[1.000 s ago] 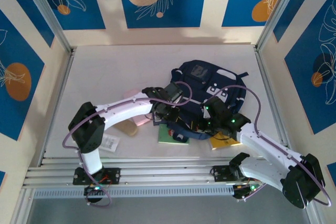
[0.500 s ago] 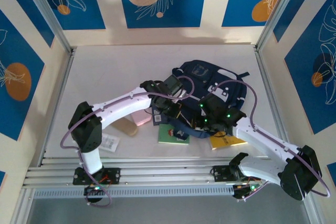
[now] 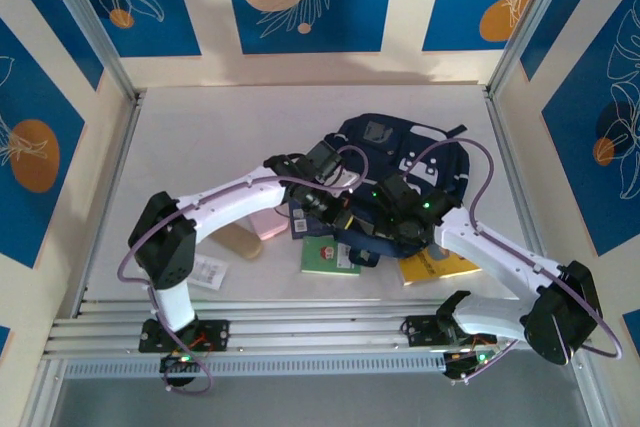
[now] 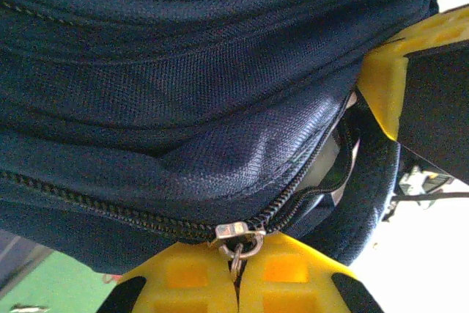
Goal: Pack the student bag
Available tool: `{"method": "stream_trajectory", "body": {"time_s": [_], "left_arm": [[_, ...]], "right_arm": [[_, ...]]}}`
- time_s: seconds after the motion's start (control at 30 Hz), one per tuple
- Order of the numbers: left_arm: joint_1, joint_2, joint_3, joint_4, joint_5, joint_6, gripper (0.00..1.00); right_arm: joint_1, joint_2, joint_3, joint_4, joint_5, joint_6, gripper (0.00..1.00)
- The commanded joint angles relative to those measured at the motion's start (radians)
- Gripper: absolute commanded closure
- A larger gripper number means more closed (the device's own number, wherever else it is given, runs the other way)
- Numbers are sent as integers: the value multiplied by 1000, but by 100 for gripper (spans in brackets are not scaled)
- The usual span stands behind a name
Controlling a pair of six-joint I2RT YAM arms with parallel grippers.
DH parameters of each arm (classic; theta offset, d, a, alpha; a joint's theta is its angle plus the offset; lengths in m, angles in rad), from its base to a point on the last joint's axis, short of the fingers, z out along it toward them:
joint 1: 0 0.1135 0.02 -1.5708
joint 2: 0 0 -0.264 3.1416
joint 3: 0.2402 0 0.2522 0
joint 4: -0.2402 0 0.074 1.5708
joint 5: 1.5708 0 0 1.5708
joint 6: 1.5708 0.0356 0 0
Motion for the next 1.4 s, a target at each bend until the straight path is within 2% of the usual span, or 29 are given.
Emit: {"method": "stream_trajectory", "body": {"time_s": [0.0, 0.03, 0.1, 0.27, 0.3, 0.43, 0.47, 0.53, 0.6, 0.8, 1.0, 1.07, 1.17, 1.37], "left_arm": [[9, 4, -49, 127, 149, -141, 100], [9, 10, -64, 187, 154, -189, 100], [9, 32, -71, 288, 170, -275, 100], [-3, 89, -69, 496, 206, -458, 100], [-7, 96, -68, 520, 203, -479, 100], [-24, 105, -78, 590, 176, -537, 100], [-27, 105, -79, 601, 170, -549, 100], [-33, 105, -75, 613, 164, -564, 100], [-38, 103, -67, 614, 158, -570, 100], [-54, 95, -70, 594, 145, -563, 100], [-56, 90, -98, 620, 143, -589, 100], [-57, 90, -92, 625, 144, -594, 100], [-57, 88, -76, 610, 137, -585, 100], [-56, 100, -22, 517, 116, -524, 100]], "right_arm": [[-48, -81, -8, -86, 82, 20, 66], [-52, -129, -12, -69, 27, 26, 57], [-58, -230, -15, -52, -50, 73, 45], [-122, -413, -45, -76, -239, 312, 36], [-139, -433, -65, -72, -286, 380, 32], [-220, -445, -171, 2, -496, 585, 29], [-227, -446, -194, 23, -509, 621, 27], [-238, -453, -244, 64, -506, 684, 13], [-261, -456, -282, 123, -496, 701, 10], [-359, -433, -300, 226, -425, 633, 13], [-408, -439, -350, 334, -386, 606, 15], [-418, -404, -359, 343, -410, 597, 20], [-408, -364, -361, 347, -424, 573, 34], [-370, -334, -295, 234, -329, 416, 96]]}}
